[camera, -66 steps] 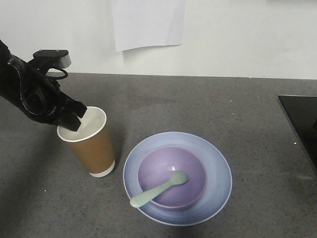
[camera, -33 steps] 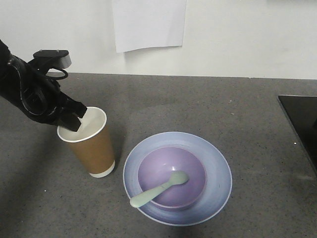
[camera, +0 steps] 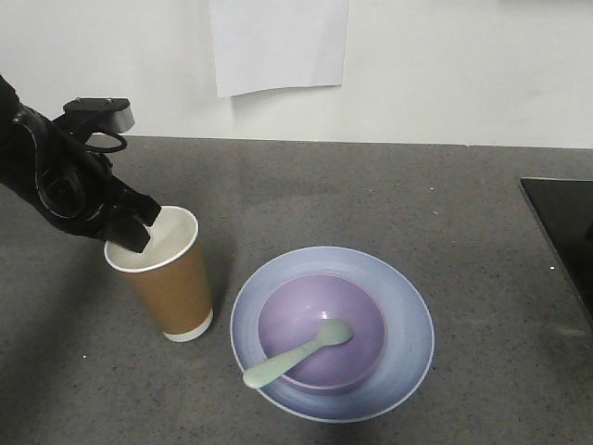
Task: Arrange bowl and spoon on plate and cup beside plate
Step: 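Open the left gripper and lift it off the cup rim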
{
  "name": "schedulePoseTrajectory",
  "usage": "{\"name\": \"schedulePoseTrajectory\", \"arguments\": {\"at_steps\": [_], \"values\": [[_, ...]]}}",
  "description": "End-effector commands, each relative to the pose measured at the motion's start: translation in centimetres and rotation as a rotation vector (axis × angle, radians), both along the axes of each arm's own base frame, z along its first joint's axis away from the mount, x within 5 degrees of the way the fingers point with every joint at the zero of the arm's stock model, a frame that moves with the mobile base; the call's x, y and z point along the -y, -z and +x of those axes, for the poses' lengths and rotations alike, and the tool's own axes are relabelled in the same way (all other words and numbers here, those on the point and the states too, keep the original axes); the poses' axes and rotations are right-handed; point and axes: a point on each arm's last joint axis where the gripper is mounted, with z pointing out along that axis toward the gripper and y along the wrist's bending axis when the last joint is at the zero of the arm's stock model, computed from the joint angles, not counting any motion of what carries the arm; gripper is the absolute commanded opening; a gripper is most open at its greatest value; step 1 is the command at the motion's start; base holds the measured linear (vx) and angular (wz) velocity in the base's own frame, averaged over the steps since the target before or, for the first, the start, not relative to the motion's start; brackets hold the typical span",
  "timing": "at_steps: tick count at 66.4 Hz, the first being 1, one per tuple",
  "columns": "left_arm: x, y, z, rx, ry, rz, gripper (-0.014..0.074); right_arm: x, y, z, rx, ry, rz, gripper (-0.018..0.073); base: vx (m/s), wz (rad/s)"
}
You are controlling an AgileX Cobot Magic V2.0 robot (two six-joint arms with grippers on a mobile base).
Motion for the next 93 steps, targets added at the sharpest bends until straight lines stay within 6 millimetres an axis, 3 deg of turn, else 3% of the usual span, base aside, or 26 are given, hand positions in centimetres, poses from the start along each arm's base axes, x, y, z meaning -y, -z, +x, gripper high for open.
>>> {"name": "schedulePoseTrajectory", "arguments": {"at_steps": [1,14,46,61,78,85,93], "values": [[0.4,-2.1,-0.8,0.060,0.019,-0.038,0.0004,0.0,-1.2,0.2,0.076,0.010,0.021,-0.0006,0.00,0.00],[0.5,-2.1,-0.9,0.051,0.031,-0.053,0.0053,0.0,-1.2,0.2,0.076,0.010,0.021,-0.0006,0.00,0.00],[0.8,-2.2,-0.9,0.055,0.025,-0.087,0.0286,0.0,-1.1,0.2,0.071,0.009,0.020,-0.0006,0.00,0.00],[0.7,-2.9,-0.7,0.115,0.004,-0.097,0.0323,0.0,-1.1,0.2,0.071,0.009,0.020,-0.0006,0.00,0.00],[-0.1,-6.6,-2.2,0.325,-0.028,-0.085,0.0323,0.0,-1.7,0.5,0.132,0.014,0.032,-0.0006,0.00,0.00],[-0.9,-9.5,-4.1,0.493,-0.056,-0.070,0.0293,0.0,-2.3,0.7,0.210,0.019,0.047,-0.0006,0.00,0.00],[-2.1,-13.0,-7.0,0.697,-0.087,-0.049,0.0188,-0.1,-3.0,1.6,0.287,0.041,0.093,-0.0006,0.00,0.00]]}}
